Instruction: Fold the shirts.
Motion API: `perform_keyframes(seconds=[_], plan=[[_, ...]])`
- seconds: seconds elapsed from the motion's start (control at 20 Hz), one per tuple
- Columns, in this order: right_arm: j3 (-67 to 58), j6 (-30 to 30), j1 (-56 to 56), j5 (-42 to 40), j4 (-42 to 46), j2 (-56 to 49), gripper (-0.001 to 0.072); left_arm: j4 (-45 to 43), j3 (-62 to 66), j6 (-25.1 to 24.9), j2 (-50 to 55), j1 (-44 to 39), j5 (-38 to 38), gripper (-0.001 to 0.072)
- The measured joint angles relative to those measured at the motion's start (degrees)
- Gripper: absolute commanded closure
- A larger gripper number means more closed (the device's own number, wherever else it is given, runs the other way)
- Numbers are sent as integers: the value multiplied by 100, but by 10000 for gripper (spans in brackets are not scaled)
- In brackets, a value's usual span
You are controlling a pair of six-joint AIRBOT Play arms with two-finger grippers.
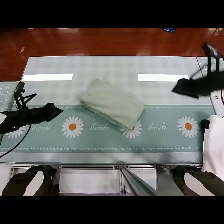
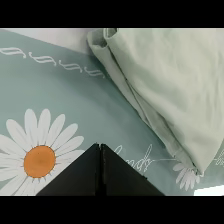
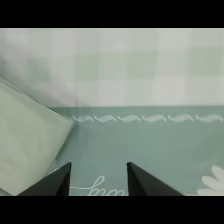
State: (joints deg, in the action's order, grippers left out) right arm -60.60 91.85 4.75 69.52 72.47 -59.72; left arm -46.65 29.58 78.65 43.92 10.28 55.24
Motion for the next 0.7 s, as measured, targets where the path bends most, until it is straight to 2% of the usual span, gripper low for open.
perform_keyframes(seconds=[0.15, 0.3, 0.5, 0.7], plan=[[1657, 35, 494, -732, -669, 619, 304, 17, -37, 0, 0, 0, -11, 690], [2699, -96, 507, -1392, -1576, 610, 304, 20, -55, 0, 0, 0, -24, 689], [3191, -590, -70, -2090, -2973, -79, 304, 22, -59, 0, 0, 0, -22, 689], [3206, -1421, -634, -2455, -4533, -1010, 305, 22, -59, 0, 0, 0, -22, 689]])
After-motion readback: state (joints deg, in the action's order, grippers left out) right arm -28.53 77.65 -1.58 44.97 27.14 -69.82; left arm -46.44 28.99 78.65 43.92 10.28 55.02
